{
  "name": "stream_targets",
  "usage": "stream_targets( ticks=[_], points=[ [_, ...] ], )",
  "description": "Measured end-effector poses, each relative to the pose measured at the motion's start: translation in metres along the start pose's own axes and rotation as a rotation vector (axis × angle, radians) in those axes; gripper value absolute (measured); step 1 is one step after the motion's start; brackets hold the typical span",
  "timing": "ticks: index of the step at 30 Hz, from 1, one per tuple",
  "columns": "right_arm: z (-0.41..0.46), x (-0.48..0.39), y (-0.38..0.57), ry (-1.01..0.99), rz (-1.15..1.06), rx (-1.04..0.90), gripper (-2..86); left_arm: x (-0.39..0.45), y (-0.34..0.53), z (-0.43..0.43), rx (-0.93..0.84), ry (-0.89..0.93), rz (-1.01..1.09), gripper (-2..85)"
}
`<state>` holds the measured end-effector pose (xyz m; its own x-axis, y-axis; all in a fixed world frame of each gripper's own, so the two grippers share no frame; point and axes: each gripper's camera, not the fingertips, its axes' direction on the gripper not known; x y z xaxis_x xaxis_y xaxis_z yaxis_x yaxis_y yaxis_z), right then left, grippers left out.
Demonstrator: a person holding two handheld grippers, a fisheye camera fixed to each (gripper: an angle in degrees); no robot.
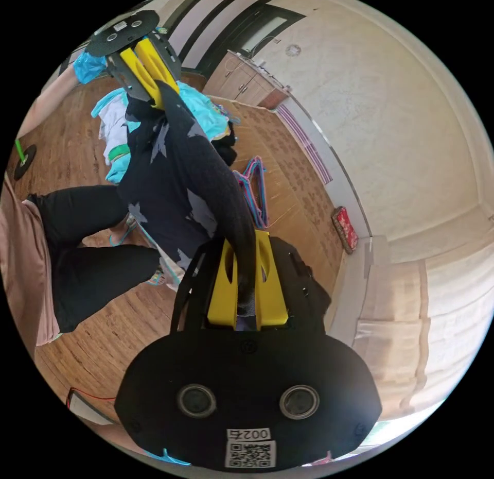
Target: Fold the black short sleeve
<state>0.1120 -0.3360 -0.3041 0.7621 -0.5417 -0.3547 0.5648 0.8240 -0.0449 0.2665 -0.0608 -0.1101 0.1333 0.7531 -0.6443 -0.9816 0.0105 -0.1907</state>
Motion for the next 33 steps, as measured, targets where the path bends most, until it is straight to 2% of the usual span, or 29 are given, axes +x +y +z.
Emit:
stream_targets(
  ticks=[11,18,22,24,26,29,33],
  points=[
    [-0.055,0.079,0.006,0.219,-0.020,-0.090,4.8,0.000,-0.076,-0.041,0.032,-0.109,0.093,3.4],
    [-0.045,0.139,0.013,0.289,-0.017,-0.190,4.9,-0.018,-0.144,-0.039,0.008,-0.145,0.157,2.9],
    [-0.018,0.194,0.013,0.441,0.084,-0.257,5.0,-0.030,-0.187,-0.029,0.012,-0.265,0.108,2.6],
    [-0.012,0.213,0.018,0.553,0.138,-0.249,5.0,-0.033,-0.210,-0.028,0.076,-0.378,0.035,2.5],
    [-0.007,0.228,0.040,0.642,0.208,-0.204,4.9,-0.030,-0.222,-0.024,0.124,-0.404,0.008,2.4],
    [0.018,0.228,0.088,0.642,0.216,-0.221,4.9,-0.008,-0.237,-0.002,0.172,-0.361,0.076,2.5],
    [0.075,0.198,0.156,0.510,0.169,-0.387,5.0,0.049,-0.245,0.056,0.155,-0.138,0.228,2.6]
  ],
)
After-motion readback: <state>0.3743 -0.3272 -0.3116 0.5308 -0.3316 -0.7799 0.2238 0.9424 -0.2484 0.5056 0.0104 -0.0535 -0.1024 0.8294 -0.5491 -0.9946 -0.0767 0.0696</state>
